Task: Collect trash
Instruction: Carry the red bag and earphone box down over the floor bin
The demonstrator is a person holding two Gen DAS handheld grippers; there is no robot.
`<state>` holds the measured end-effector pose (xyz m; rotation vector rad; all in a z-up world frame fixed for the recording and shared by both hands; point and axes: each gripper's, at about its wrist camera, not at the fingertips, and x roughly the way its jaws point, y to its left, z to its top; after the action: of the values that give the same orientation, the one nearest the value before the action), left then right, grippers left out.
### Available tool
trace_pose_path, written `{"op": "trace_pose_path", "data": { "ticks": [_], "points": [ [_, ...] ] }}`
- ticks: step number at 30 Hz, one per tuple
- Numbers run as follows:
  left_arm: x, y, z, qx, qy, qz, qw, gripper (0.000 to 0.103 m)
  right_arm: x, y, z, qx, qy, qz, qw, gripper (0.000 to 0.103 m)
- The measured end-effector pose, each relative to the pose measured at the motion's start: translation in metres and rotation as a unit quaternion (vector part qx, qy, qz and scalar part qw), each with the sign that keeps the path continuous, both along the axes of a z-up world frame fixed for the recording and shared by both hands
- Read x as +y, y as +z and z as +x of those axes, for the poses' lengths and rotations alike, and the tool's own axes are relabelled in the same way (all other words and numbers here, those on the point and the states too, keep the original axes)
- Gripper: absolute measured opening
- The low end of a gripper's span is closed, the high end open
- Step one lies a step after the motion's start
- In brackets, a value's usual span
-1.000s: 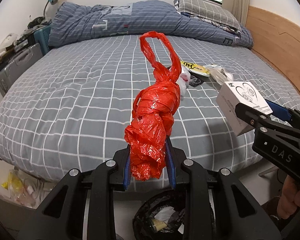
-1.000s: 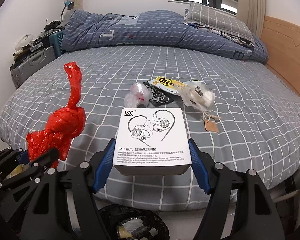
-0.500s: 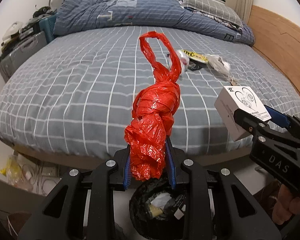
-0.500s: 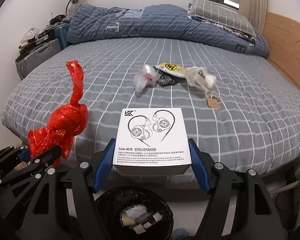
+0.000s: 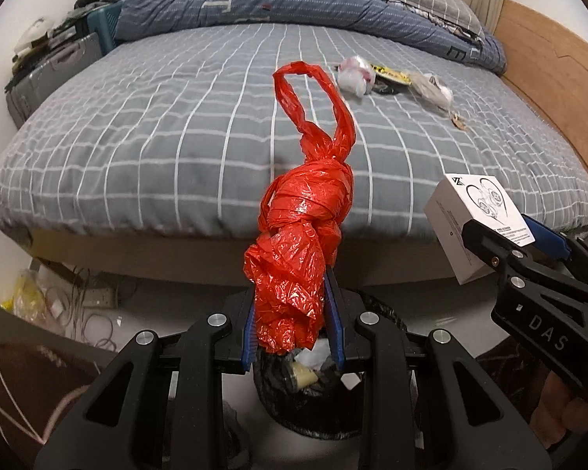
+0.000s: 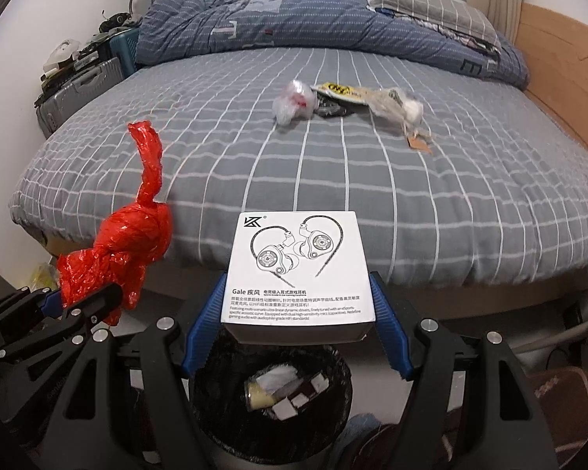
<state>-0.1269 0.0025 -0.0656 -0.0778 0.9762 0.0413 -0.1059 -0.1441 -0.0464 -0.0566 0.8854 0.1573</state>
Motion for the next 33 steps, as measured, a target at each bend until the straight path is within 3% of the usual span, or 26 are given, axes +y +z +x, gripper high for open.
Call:
{"op": "trace_pose_path", "data": {
  "ticks": [22, 33],
  "points": [
    [-0.001, -0.033, -0.071, 0.068, 0.001, -0.007, 0.9977, 0.028, -0.001, -0.041, -0.067, 0.063, 0.014, -0.023, 0.998, 0.067],
    [0.0, -0.062, -0.064, 0.113, 0.005, -0.01, 0.9936, 0.028, -0.001, -0.073, -0.06, 0.114, 0.011, -0.027, 0.993, 0.067]
  ]
}}
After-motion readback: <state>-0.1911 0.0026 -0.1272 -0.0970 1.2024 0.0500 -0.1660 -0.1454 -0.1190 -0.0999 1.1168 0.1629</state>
